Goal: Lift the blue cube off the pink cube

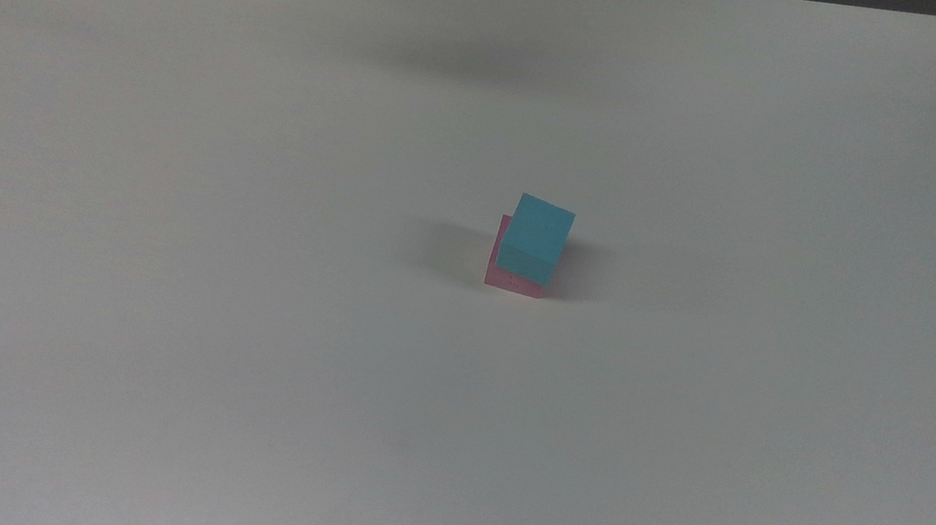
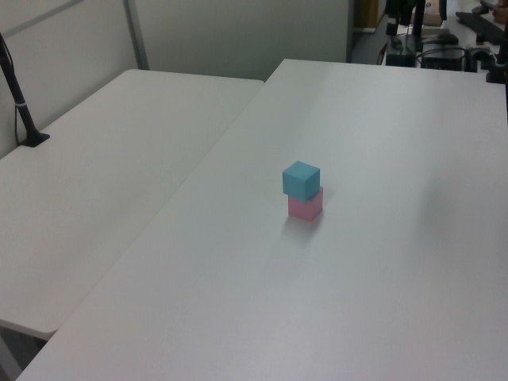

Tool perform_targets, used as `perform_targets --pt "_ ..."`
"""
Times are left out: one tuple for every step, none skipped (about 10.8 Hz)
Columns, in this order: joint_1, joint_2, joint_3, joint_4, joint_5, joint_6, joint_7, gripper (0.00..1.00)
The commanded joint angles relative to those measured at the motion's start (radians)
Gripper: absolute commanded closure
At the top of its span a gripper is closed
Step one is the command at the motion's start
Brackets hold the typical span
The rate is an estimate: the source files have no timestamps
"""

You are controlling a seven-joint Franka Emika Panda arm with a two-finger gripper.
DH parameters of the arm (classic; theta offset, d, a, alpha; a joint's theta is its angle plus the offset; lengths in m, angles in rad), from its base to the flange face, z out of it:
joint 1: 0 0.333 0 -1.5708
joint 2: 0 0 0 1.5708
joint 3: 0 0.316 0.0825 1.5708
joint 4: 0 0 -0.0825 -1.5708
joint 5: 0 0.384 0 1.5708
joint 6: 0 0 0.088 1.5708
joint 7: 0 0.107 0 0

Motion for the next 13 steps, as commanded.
perform_targets --pt "-0.003 -0.007 -0.002 -0.006 0.017 -0.019 -0.019 0.00" --pt "-0.003 -0.007 -0.003 -0.006 0.017 -0.022 -0.023 0.00" --pt "-0.004 -0.007 -0.006 -0.006 0.017 -0.017 -0.024 0.00" --pt "-0.004 -0.004 -0.006 -0.004 0.017 -0.010 -0.027 0.00" --pt "-0.003 0.012 -0.003 -0.004 0.012 -0.005 -0.087 0.00" --pt "-0.004 0.019 -0.003 -0.003 0.010 -0.016 -0.240 0.00" --pt "-0.006 0.018 -0.003 -0.007 0.010 -0.019 -0.383 0.00" --pt "-0.006 0.027 -0.003 -0.014 0.010 -0.017 -0.419 0.00" --pt "-0.001 0.048 0.003 -0.015 0.010 -0.008 -0.413 0.00" --pt "0.028 0.074 0.003 -0.018 0.012 0.012 -0.401 0.00" --pt "0.057 0.094 0.003 -0.021 0.013 0.067 -0.351 0.00" --pt "0.068 0.119 0.006 -0.033 0.023 0.123 -0.306 0.00" --pt "0.116 0.157 0.008 -0.032 0.036 0.160 -0.204 0.00"
